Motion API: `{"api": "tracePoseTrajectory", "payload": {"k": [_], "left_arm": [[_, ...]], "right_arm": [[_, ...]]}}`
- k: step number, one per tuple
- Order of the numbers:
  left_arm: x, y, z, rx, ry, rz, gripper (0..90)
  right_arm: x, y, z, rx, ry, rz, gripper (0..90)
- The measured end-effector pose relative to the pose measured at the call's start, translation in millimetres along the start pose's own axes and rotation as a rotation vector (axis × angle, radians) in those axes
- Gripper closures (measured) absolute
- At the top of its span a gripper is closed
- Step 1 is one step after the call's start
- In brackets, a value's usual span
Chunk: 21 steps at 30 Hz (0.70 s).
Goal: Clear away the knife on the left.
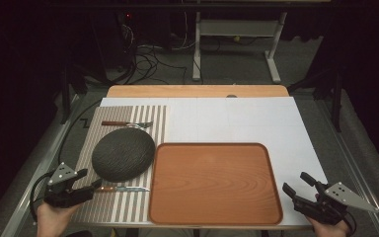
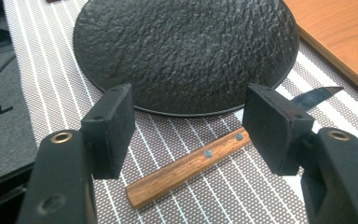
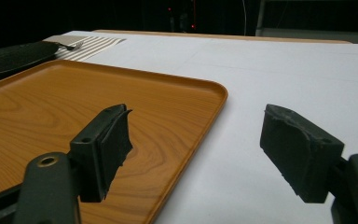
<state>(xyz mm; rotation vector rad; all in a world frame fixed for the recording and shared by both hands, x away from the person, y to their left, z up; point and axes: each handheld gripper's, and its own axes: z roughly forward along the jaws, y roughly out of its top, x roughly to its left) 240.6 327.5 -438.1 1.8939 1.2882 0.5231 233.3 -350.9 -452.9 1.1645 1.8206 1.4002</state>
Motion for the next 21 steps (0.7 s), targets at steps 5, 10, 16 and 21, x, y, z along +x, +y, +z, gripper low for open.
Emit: {"api": "tracePoseTrajectory", "payload": {"k": [5,10,16,21], "left_arm": [[-2.1,5.6,2.2,0.038,0.001,0.044,31.9],[-4.1,9.6,4.2,0.066,-0.001,0.071,32.1],[-5.7,14.9,7.8,0.104,-0.015,0.097,32.4],[-8.3,18.9,9.5,0.131,-0.018,0.134,32.4]], "right_arm": [[0.1,0.0,0.1,0.001,0.001,-0.001,24.5],[0.3,0.0,0.4,0.003,0.003,-0.004,24.8],[0.3,0.0,0.4,0.003,0.004,-0.004,25.1],[0.5,0.0,0.3,0.003,0.004,-0.003,25.2]]}}
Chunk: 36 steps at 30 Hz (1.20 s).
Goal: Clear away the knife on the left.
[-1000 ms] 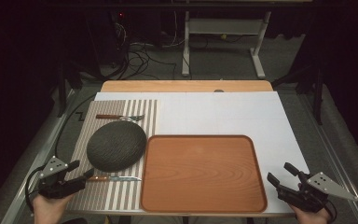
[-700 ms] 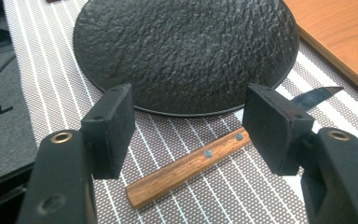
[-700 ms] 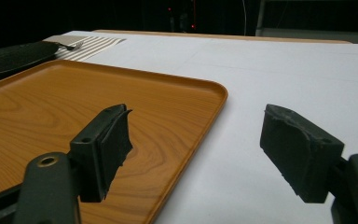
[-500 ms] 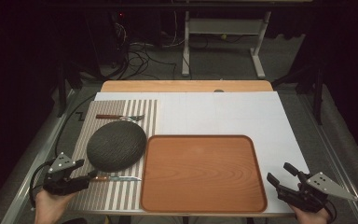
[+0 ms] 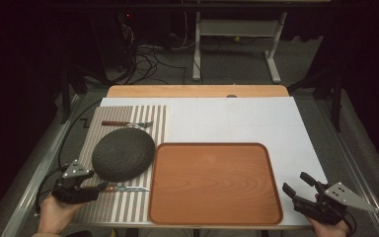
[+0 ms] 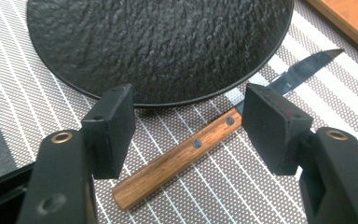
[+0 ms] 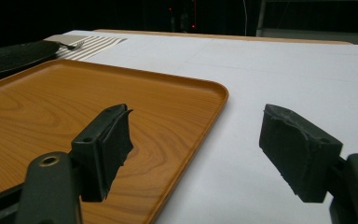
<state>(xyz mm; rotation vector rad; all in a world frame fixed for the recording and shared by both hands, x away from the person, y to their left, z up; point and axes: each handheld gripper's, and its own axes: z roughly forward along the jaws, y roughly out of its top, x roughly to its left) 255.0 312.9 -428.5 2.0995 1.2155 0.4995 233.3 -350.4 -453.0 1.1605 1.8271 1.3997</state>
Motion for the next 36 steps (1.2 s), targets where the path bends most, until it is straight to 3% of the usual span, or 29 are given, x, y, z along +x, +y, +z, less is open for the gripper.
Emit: {"api": "tracePoseTrajectory", "payload": {"k": [1,6,10,17,36], "left_arm": [[-0.9,1.8,0.7,0.017,0.001,0.017,32.4],[-1.3,5.1,4.5,0.048,-0.006,0.028,32.4],[-1.1,7.6,9.8,0.108,-0.032,0.045,32.4],[-0.8,8.8,13.9,0.166,-0.05,0.068,32.3],[2.8,10.2,30.6,0.307,-0.1,0.068,32.5]], "right_arm": [[0.0,0.0,0.0,0.0,0.0,0.0,25.2],[0.3,0.0,-0.2,0.0,0.001,-0.001,25.4],[0.2,0.0,-0.3,0.0,0.002,-0.004,25.4],[0.6,0.0,0.6,0.007,0.0,-0.006,25.5],[2.4,0.1,2.7,0.017,0.009,-0.025,25.7]]}}
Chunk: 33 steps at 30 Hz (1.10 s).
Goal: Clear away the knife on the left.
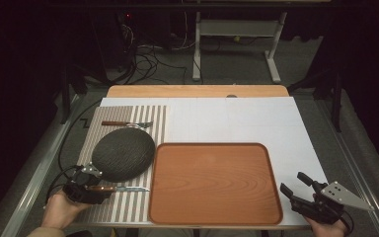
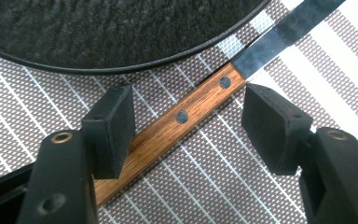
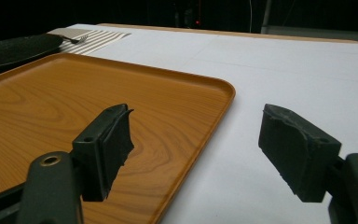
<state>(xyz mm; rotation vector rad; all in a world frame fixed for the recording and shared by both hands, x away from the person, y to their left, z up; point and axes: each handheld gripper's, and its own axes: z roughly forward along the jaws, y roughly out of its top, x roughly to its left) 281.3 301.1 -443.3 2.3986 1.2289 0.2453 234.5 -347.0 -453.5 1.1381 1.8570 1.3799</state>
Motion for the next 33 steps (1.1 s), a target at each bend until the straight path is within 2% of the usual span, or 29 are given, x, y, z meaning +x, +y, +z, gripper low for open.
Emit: {"api": "tracePoseTrajectory", "payload": {"k": [6,15,20,30,33], "left_arm": [[0.1,2.5,4.7,0.026,-0.013,0.005,34.7],[-3.5,5.0,10.4,0.076,-0.01,0.027,38.0],[-5.0,5.3,11.8,0.08,-0.017,0.039,43.1],[-5.9,2.4,10.5,0.07,-0.022,0.041,45.6],[-6.9,1.7,10.1,0.065,-0.021,0.04,50.1]], "right_arm": [[0.6,0.3,0.6,0.0,0.0,0.003,25.6],[1.1,0.5,1.0,0.002,0.008,0.003,25.0],[1.5,0.5,1.9,0.007,0.002,-0.002,25.0],[0.5,0.6,0.6,0.004,-0.015,0.01,25.0],[0.4,0.5,0.6,0.006,-0.014,0.008,25.0]]}}
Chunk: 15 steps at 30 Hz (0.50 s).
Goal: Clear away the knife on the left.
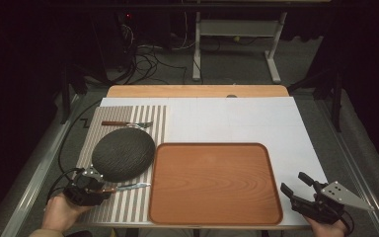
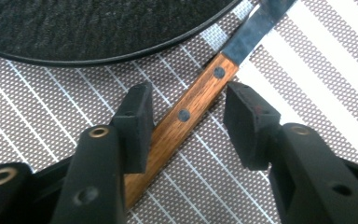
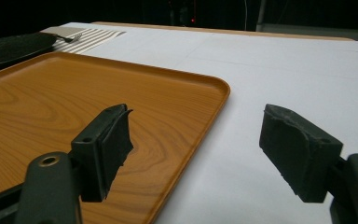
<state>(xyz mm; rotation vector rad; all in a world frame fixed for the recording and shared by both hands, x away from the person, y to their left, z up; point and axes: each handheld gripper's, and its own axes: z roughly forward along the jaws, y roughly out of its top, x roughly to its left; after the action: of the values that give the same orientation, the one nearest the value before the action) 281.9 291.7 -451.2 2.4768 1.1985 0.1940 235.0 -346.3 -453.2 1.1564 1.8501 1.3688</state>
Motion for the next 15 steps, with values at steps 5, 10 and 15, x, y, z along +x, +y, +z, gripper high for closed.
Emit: {"api": "tracePoseTrajectory", "payload": {"k": [5,10,15], "left_arm": [[-2.2,-0.1,-0.7,0.007,0.013,0.008,52.8],[-2.0,-1.2,-0.8,0.0,0.011,-0.003,56.7],[-4.3,-0.2,-1.7,0.011,0.012,-0.001,62.6]], "right_arm": [[0.0,0.0,0.2,0.001,0.001,-0.002,25.0],[0.4,0.0,0.2,0.002,0.001,-0.003,25.0],[0.2,-0.1,0.4,0.002,0.001,-0.005,25.1]]}}
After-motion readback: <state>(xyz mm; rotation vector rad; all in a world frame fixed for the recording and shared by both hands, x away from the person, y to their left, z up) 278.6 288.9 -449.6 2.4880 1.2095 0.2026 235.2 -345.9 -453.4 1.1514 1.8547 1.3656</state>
